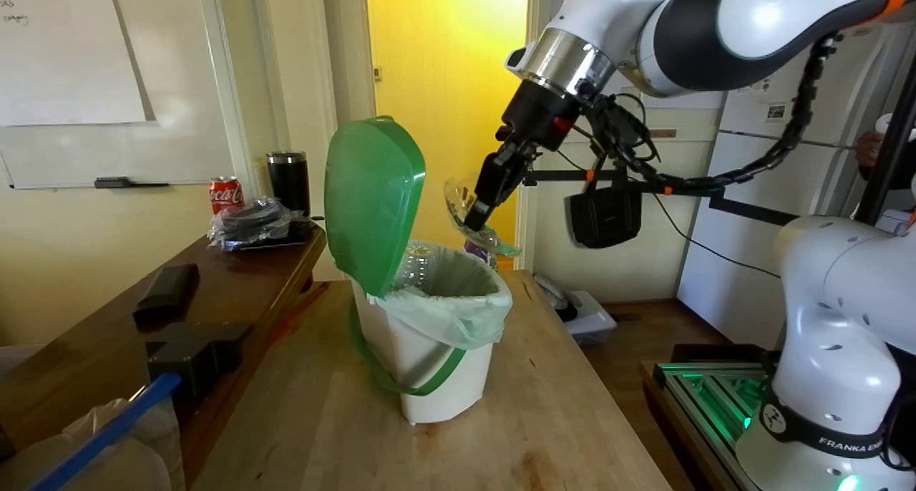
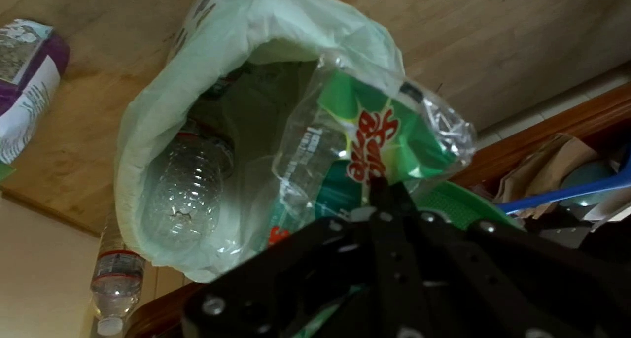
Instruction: Put the plastic wrapper in the bin, then close the lid of the bin
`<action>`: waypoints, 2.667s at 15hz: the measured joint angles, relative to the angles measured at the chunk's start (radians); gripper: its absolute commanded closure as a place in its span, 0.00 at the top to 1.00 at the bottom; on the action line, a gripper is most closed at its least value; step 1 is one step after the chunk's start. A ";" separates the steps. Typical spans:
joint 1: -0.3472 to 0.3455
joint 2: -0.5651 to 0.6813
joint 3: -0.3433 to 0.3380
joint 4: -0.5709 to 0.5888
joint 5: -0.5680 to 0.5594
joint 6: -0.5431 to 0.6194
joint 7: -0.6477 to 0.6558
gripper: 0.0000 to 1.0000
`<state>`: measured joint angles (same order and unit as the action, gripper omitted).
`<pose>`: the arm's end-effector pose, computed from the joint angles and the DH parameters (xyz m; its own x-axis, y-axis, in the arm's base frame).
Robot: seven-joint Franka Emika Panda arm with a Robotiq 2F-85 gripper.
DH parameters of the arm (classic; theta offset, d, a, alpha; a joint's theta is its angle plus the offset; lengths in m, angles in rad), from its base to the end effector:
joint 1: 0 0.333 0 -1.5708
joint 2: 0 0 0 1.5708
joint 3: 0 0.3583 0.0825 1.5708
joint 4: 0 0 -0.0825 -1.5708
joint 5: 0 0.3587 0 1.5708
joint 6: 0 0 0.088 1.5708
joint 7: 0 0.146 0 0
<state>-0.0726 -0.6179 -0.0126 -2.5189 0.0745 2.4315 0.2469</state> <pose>0.3743 -0.0306 0.5532 0.8020 -0.3695 0.4693 -0.3120 -0.9291 -0.1984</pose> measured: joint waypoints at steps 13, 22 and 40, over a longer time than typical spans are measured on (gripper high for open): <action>-0.001 0.213 -0.064 0.078 0.066 0.143 -0.032 0.42; -0.001 0.246 -0.063 0.095 0.070 0.159 -0.033 1.00; -0.023 0.050 0.125 0.068 -0.077 -0.188 0.085 1.00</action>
<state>-0.0961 -0.5683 0.1127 -2.4504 -0.0025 2.2430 0.3322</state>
